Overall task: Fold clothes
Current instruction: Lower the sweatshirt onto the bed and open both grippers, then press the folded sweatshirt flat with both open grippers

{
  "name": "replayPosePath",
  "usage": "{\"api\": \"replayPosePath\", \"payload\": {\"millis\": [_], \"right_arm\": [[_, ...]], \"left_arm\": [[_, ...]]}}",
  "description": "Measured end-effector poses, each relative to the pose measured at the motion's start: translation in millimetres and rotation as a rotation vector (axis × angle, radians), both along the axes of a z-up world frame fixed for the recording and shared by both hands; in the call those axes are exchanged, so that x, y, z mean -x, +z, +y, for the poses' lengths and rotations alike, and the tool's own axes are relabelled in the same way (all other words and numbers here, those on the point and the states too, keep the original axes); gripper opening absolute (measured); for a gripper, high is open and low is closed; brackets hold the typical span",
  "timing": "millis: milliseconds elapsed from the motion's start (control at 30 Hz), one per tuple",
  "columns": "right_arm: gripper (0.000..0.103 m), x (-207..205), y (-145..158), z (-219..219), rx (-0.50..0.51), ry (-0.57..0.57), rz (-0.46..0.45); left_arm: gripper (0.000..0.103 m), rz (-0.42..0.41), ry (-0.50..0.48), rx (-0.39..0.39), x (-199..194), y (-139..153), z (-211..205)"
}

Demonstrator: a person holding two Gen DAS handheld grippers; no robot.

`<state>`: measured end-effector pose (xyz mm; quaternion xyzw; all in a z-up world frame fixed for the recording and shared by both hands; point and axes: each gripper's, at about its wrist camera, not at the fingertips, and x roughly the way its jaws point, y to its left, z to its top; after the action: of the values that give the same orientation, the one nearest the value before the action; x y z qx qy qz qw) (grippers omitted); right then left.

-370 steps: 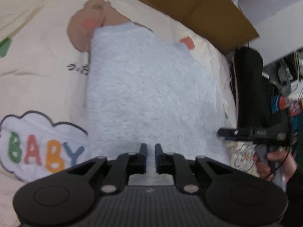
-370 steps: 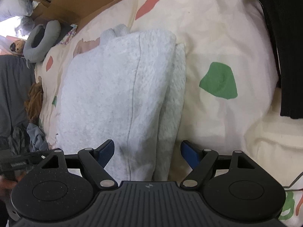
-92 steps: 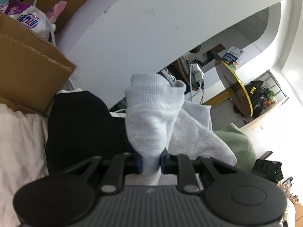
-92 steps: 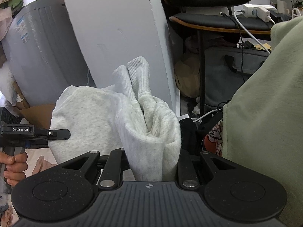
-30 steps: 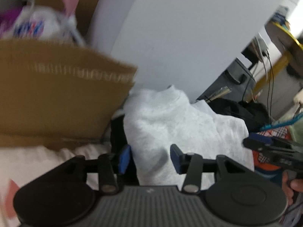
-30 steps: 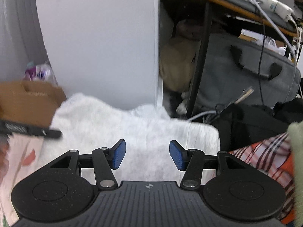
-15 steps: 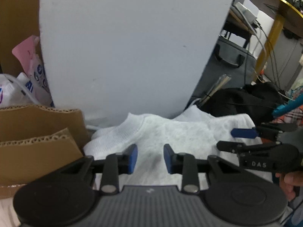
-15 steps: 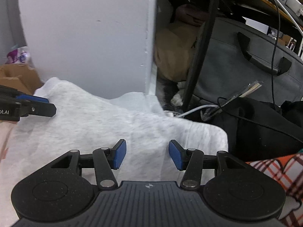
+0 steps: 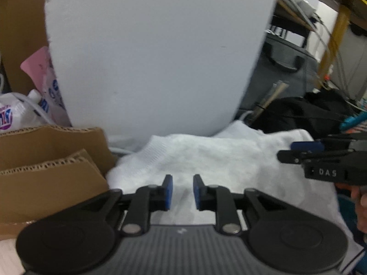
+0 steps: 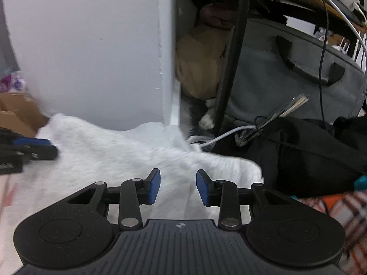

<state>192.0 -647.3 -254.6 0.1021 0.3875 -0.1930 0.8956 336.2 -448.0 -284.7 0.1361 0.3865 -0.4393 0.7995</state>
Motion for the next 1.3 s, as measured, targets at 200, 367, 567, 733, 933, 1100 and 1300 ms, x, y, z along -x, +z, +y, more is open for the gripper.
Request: {"api": "replayPosePath", "payload": {"millis": [200, 367, 567, 733, 933, 1100, 1300], "right_arm": [[0.043, 21, -2, 44, -0.016, 0.104, -0.013], [0.049, 49, -13, 63, -0.019, 0.126, -0.01], [0.051, 88, -34, 80, 0.044, 0.133, 0.014], [0.051, 112, -40, 87, 0.074, 0.132, 0.011], [0.051, 138, -43, 93, 0.099, 0.123, 0.016], [0.051, 154, -35, 90, 0.064, 0.043, -0.008], [0.051, 164, -24, 99, 0.013, -0.022, -0.11]], "left_arm": [[0.041, 0.001, -0.084, 0.023, 40, -4, 1], [0.051, -0.004, -0.104, 0.03, 67, -9, 14], [0.051, -0.013, -0.131, 0.071, 93, -16, 45], [0.051, -0.029, -0.12, 0.081, 102, -22, 66], [0.051, -0.052, -0.115, 0.061, 105, -23, 91], [0.048, -0.022, -0.069, 0.049, 107, -18, 110], [0.043, 0.013, -0.023, 0.104, 118, -8, 110]]}}
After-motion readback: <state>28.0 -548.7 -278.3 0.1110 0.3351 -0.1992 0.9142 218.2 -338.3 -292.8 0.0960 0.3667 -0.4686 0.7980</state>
